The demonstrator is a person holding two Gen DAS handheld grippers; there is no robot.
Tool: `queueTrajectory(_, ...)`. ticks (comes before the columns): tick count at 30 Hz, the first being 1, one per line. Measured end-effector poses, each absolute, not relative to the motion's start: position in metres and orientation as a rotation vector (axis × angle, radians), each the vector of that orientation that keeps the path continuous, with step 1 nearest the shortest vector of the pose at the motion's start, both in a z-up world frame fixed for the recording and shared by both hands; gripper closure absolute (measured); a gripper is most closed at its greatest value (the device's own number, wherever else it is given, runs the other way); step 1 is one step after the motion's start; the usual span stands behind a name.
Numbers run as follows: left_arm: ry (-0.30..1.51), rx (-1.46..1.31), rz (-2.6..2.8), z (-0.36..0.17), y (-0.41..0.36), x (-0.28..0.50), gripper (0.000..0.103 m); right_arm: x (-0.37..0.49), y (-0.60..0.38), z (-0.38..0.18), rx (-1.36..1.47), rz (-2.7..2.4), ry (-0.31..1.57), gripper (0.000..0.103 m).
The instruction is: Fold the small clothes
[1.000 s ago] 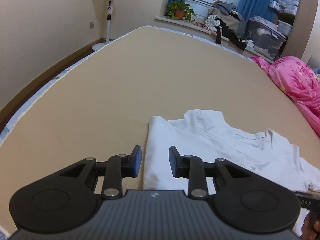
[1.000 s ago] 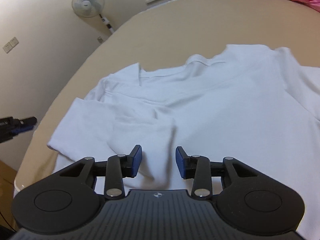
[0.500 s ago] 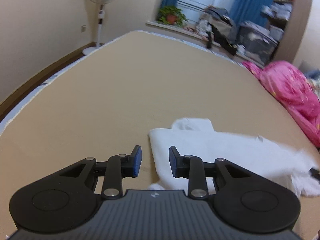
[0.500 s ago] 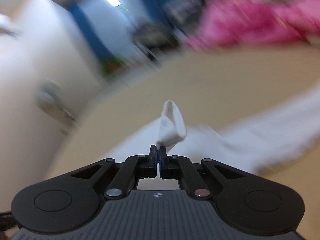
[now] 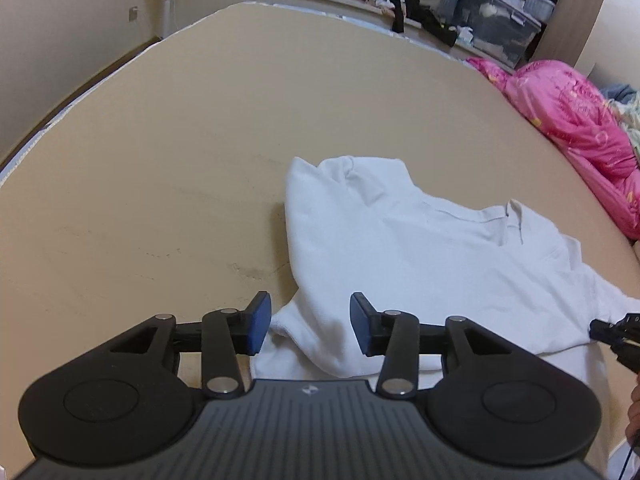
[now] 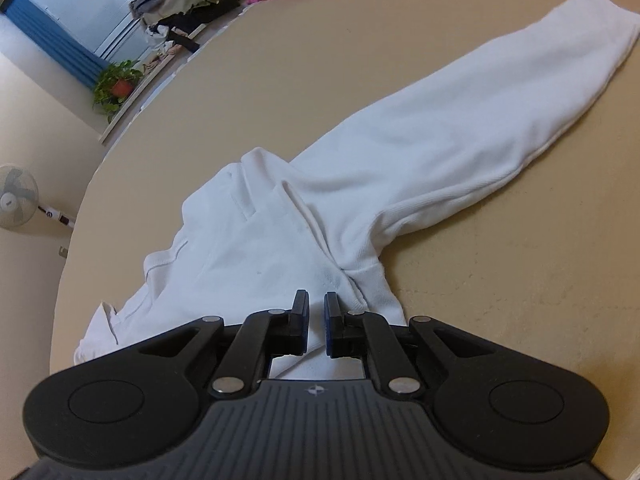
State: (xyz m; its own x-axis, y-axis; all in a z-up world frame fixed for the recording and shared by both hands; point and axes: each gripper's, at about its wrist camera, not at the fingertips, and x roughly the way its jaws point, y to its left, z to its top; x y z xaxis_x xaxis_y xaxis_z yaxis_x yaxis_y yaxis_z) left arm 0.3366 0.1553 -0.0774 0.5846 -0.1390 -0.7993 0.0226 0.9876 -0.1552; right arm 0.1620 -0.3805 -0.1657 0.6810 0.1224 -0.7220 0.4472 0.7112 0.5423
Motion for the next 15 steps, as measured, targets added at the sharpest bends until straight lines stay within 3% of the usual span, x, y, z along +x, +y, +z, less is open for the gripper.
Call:
queueTrajectory(7,0.955,-0.120,-0.087,-0.086,0.149,0.343,0.052,0.163,-0.368,-0.154,0.609,-0.238,0.770,0.094)
queueTrajectory(11,0.948,-0.116,-0.090,-0.088,0.145,0.345,0.048,0.167,-0.362,-0.145,0.509,-0.226,0.721,0.065)
queueTrajectory(15,0.950,-0.113,-0.081,-0.092,0.143,0.349,0.048,0.181,-0.357,-0.161,0.430,-0.197,0.803,0.064)
